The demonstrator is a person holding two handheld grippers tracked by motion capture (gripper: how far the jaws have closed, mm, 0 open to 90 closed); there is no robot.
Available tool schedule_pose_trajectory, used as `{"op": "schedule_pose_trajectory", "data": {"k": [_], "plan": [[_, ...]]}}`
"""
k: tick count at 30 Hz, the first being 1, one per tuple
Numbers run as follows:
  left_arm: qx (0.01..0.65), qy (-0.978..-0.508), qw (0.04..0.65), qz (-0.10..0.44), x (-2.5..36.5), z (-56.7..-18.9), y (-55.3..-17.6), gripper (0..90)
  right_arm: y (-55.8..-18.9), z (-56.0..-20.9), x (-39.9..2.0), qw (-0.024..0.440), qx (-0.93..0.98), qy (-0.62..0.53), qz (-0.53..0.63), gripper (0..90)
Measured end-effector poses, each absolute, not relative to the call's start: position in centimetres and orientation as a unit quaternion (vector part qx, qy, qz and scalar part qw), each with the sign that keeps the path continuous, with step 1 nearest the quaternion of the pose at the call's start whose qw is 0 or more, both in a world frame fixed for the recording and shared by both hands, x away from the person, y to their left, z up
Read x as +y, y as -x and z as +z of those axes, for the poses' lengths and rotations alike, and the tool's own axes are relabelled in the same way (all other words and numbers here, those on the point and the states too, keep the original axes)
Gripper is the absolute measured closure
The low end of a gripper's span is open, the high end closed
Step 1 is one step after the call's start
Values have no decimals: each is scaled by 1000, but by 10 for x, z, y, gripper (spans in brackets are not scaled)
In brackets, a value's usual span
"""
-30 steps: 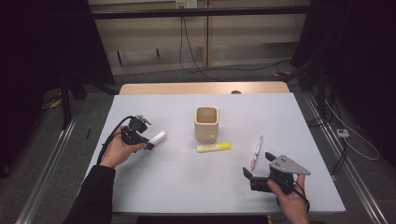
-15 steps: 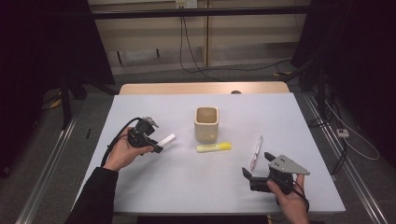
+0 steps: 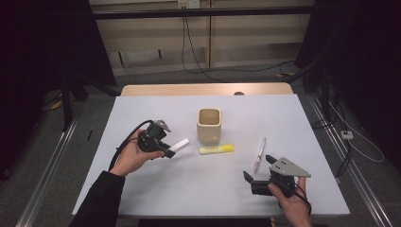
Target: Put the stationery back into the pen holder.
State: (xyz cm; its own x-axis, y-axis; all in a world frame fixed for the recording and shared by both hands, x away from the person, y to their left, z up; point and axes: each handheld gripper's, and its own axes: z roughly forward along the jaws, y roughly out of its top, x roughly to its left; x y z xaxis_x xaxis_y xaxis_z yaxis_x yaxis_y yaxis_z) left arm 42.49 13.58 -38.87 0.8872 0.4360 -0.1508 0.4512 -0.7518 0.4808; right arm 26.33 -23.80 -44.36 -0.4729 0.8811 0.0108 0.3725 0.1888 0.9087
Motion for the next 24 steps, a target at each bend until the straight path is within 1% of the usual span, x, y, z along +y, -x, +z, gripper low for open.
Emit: {"op": "schedule_pose_trajectory", "data": {"k": [6,8,9,13,24], "plan": [[230,-935,271,-14,126,-383,-419,675,-264,-444,-235,275,729,-425,460,27],[215,-939,266,-17,122,-381,-417,675,-264,-444,-234,276,730,-424,460,26],[224,-934,276,-20,118,-382,-415,676,-264,-444,-233,278,730,-423,459,26],[201,-942,268,-19,111,-378,-413,675,-265,-445,-230,281,735,-416,457,27],[188,-943,275,-29,101,-375,-406,675,-265,-447,-209,274,756,-388,451,36]]}}
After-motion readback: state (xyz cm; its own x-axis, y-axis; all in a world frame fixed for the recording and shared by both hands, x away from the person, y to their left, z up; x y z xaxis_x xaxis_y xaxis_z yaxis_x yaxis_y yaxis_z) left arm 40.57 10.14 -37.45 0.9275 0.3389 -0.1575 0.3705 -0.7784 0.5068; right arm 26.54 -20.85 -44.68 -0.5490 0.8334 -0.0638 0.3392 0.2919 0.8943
